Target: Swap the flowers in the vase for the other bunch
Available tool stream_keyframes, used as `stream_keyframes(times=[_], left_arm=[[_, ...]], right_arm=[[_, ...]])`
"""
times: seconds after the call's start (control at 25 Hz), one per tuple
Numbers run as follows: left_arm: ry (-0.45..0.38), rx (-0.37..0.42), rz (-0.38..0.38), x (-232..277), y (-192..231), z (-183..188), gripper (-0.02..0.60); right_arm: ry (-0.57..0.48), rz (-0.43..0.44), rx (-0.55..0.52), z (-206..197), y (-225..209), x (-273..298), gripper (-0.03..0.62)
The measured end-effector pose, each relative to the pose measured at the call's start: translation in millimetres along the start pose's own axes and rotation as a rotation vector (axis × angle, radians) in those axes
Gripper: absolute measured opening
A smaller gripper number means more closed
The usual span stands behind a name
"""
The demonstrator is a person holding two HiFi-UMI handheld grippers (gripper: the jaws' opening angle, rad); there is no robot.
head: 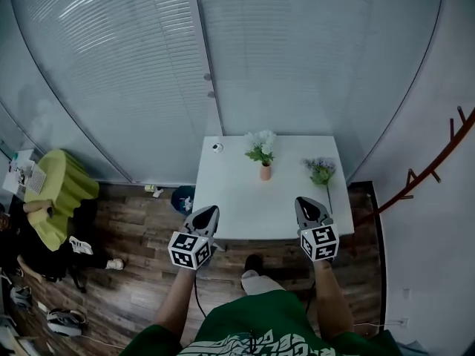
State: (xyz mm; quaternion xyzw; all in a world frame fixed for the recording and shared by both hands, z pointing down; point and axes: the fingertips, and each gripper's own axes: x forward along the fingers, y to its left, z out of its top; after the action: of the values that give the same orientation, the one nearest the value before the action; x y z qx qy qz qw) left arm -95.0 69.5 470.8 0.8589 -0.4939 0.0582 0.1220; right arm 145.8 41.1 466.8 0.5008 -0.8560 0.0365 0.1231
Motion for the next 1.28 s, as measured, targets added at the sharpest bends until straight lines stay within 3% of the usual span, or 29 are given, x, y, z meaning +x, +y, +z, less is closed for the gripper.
stream_keyframes(times=[0.6,1.28], left_arm=[[0.074,-0.026,-0.077,113.0,41.9,6.1,0.008],[0.149,-0.029,-0.128,177.2,48.1,-19.4,0.008]], right_arm=[[0.073,0.015,0.058,-14.1,-38.2,107.8,0.014],[0.131,0.044,0.061,-46.0,-51.5,157.8,0.014]])
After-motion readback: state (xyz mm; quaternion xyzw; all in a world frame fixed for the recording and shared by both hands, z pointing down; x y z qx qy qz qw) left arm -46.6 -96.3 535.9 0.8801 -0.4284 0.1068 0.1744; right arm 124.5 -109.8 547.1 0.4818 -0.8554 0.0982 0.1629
